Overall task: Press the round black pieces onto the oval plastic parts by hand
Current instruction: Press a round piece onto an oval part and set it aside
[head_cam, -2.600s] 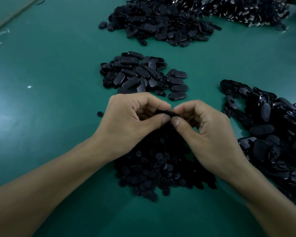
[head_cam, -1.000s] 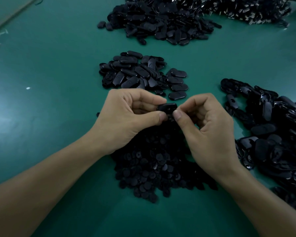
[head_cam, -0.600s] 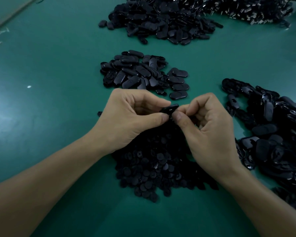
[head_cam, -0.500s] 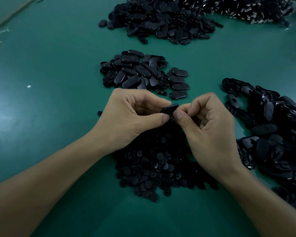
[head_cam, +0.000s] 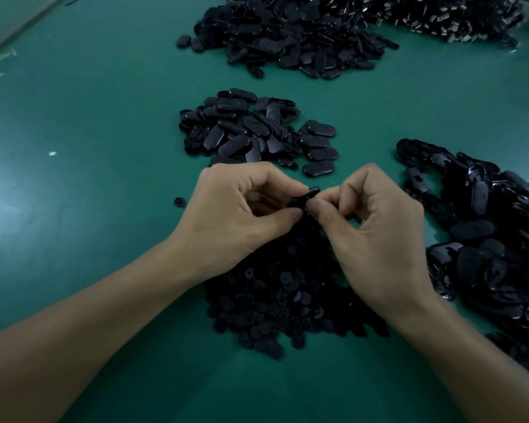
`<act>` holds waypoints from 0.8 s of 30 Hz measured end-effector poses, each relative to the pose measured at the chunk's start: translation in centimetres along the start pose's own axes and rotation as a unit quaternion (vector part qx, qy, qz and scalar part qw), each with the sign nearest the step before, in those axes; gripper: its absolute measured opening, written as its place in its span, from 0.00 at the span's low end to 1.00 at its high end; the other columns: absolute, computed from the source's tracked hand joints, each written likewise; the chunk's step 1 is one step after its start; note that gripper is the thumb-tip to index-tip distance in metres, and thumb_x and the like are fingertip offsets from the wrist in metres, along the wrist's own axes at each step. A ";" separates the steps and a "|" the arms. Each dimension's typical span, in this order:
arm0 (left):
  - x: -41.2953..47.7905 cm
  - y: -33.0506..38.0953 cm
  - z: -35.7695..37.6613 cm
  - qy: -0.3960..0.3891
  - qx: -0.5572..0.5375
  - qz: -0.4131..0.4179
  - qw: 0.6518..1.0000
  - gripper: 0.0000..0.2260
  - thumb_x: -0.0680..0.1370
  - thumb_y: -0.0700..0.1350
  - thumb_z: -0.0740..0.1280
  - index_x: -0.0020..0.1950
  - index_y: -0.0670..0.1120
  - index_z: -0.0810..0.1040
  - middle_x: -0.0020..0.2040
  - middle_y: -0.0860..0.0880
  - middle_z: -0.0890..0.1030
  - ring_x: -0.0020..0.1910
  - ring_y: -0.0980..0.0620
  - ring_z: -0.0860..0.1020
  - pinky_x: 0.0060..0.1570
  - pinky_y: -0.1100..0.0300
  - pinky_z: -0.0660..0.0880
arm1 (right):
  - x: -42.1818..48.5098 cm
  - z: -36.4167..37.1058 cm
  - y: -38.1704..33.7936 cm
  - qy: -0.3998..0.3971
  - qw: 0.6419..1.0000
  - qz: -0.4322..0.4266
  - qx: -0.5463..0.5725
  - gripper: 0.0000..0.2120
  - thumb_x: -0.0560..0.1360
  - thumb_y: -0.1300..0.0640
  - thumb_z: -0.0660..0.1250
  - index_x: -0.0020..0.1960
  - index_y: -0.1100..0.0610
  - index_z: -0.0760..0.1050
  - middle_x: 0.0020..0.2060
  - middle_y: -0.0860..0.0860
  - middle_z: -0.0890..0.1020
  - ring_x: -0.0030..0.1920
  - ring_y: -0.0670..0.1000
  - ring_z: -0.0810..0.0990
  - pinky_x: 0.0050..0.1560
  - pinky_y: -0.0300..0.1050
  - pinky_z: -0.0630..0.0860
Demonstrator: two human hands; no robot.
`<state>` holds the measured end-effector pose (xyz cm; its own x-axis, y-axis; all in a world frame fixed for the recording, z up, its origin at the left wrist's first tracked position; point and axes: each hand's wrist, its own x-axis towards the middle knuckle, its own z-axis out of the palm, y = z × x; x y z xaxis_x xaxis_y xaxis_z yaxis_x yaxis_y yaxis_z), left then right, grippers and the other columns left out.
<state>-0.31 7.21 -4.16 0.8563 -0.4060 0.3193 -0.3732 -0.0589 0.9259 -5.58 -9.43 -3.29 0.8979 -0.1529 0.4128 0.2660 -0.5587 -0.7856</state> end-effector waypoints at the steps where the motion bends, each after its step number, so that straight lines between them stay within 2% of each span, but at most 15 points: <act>1: -0.1 0.0 0.1 0.004 0.013 0.009 1.000 0.10 0.71 0.39 0.75 0.49 0.52 0.84 0.44 0.52 0.87 0.42 0.55 0.86 0.45 0.64 0.80 | 0.0 0.0 0.0 0.007 1.000 -0.005 -0.006 0.22 0.74 0.64 0.74 0.36 0.48 0.62 0.39 0.44 0.83 0.36 0.46 0.83 0.36 0.46 0.78; 5: -0.4 0.1 0.5 0.032 0.095 0.073 0.992 0.12 0.72 0.37 0.76 0.52 0.48 0.84 0.46 0.56 0.86 0.43 0.60 0.85 0.45 0.65 0.81 | -0.2 0.2 0.2 0.028 1.000 -0.013 -0.004 0.22 0.73 0.66 0.74 0.36 0.50 0.63 0.34 0.43 0.83 0.39 0.40 0.84 0.36 0.33 0.78; 6: -0.5 0.2 0.6 0.043 0.129 0.098 0.986 0.11 0.72 0.37 0.76 0.52 0.46 0.85 0.47 0.56 0.85 0.43 0.61 0.85 0.45 0.63 0.82 | -0.3 0.2 0.3 0.028 0.999 -0.019 -0.005 0.20 0.74 0.66 0.74 0.36 0.51 0.64 0.34 0.42 0.83 0.40 0.40 0.84 0.37 0.34 0.78; 9: -0.7 0.3 0.9 0.078 0.212 0.164 0.960 0.10 0.71 0.36 0.77 0.51 0.43 0.86 0.48 0.55 0.85 0.43 0.60 0.84 0.45 0.59 0.82 | -0.5 0.3 0.3 0.022 0.999 -0.030 -0.020 0.16 0.76 0.63 0.72 0.37 0.51 0.67 0.32 0.48 0.82 0.35 0.49 0.83 0.33 0.50 0.78; 10: -0.7 0.3 0.9 0.088 0.227 0.174 0.954 0.10 0.71 0.36 0.77 0.51 0.43 0.86 0.47 0.55 0.85 0.43 0.60 0.83 0.44 0.59 0.81 | -0.5 0.3 0.2 0.019 0.999 -0.032 -0.016 0.15 0.76 0.62 0.71 0.38 0.51 0.68 0.32 0.49 0.82 0.35 0.49 0.83 0.33 0.52 0.78; 12: -0.8 0.3 0.9 0.098 0.244 0.176 0.949 0.08 0.71 0.37 0.77 0.50 0.42 0.85 0.46 0.52 0.86 0.42 0.58 0.83 0.43 0.58 0.81 | -0.6 0.3 0.1 0.010 0.999 -0.034 0.001 0.15 0.76 0.61 0.71 0.39 0.50 0.68 0.34 0.48 0.83 0.40 0.44 0.85 0.37 0.52 0.80; 14: -0.9 0.3 0.8 0.102 0.266 0.178 0.942 0.08 0.72 0.37 0.76 0.49 0.41 0.85 0.45 0.50 0.86 0.41 0.57 0.82 0.43 0.58 0.80 | -0.6 0.3 -0.1 0.003 0.999 -0.037 0.006 0.14 0.76 0.61 0.71 0.40 0.49 0.68 0.36 0.46 0.82 0.41 0.44 0.85 0.37 0.51 0.80; 19: -0.8 0.4 0.7 0.124 0.282 0.158 0.938 0.06 0.73 0.37 0.75 0.48 0.41 0.85 0.43 0.51 0.84 0.42 0.59 0.80 0.45 0.64 0.78 | -0.9 0.3 -0.2 -0.036 0.998 -0.049 0.027 0.11 0.78 0.63 0.67 0.45 0.49 0.70 0.41 0.47 0.83 0.37 0.51 0.84 0.34 0.55 0.78; 22: -0.7 0.3 0.7 0.131 0.269 0.145 0.943 0.06 0.73 0.36 0.75 0.49 0.41 0.85 0.43 0.52 0.85 0.42 0.60 0.81 0.44 0.63 0.78 | -1.0 0.2 -0.3 -0.047 0.997 -0.055 0.018 0.08 0.79 0.60 0.65 0.47 0.47 0.71 0.42 0.48 0.83 0.36 0.58 0.83 0.32 0.57 0.77; 24: -0.6 0.2 0.7 0.134 0.255 0.143 0.947 0.06 0.73 0.37 0.75 0.50 0.42 0.85 0.43 0.53 0.85 0.42 0.60 0.81 0.44 0.63 0.79 | -0.9 0.1 -0.2 -0.038 0.997 -0.069 0.009 0.08 0.78 0.60 0.67 0.50 0.47 0.74 0.43 0.44 0.84 0.38 0.51 0.84 0.36 0.52 0.79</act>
<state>-1.16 6.79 -4.29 0.7286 -0.2302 0.6451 -0.6689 -0.4419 0.5978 -6.38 -9.09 -3.55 0.8766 -0.0130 0.4811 0.3938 -0.5553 -0.7325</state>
